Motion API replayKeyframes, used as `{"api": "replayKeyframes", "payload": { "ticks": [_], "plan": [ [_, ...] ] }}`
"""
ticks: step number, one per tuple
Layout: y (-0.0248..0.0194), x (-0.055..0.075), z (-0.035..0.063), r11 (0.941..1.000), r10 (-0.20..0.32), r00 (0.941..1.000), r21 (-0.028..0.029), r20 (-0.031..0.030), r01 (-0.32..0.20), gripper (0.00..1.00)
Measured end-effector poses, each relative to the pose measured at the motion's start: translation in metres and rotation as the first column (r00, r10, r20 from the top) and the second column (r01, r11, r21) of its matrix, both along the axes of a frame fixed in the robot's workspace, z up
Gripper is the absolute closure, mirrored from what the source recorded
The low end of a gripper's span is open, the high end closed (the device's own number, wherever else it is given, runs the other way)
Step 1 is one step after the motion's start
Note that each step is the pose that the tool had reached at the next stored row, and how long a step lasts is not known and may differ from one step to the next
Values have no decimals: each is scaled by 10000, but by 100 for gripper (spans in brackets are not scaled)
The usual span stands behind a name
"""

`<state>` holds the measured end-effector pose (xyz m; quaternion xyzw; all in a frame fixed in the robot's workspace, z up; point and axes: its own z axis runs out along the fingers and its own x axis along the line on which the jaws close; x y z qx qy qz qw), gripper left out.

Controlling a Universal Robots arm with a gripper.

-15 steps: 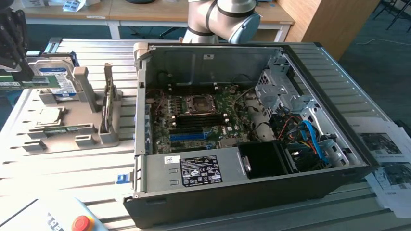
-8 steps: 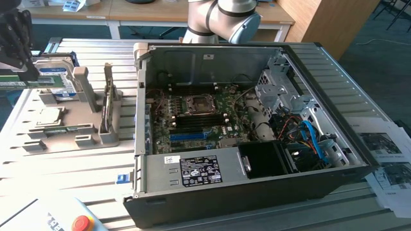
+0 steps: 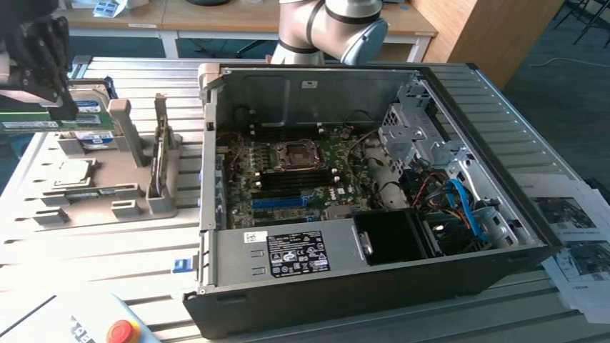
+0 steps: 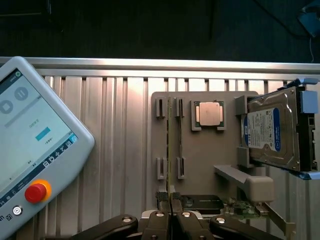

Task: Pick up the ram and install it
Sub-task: 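Pick up the ram and move it above insertion slot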

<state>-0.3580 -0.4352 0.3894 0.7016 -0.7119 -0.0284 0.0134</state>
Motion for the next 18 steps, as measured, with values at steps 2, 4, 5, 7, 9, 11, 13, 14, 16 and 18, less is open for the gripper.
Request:
{"api": "replayKeyframes", "payload": {
  "ticks": [2,4,5,7,9,11,13,14,16,18],
  "plan": [
    [-3,69,0,10000,0,10000,0,-8,0,88],
    [-7,138,0,10000,0,10000,0,-15,0,88],
    [-8,172,0,10000,0,10000,0,-19,0,88],
    [-12,241,0,10000,0,10000,0,-28,0,88],
    [-15,311,-1,10000,0,10000,1,-36,0,88],
    [-18,380,0,10000,0,10000,1,-44,0,88],
    [-22,450,0,10000,1,10000,0,-53,-1,88],
    [-24,489,0,10000,1,10000,0,-57,-1,88],
    [-27,561,0,10000,-1,10000,0,-65,1,88],
    [-30,634,0,10000,0,10000,0,-74,0,88]
  ]
}}
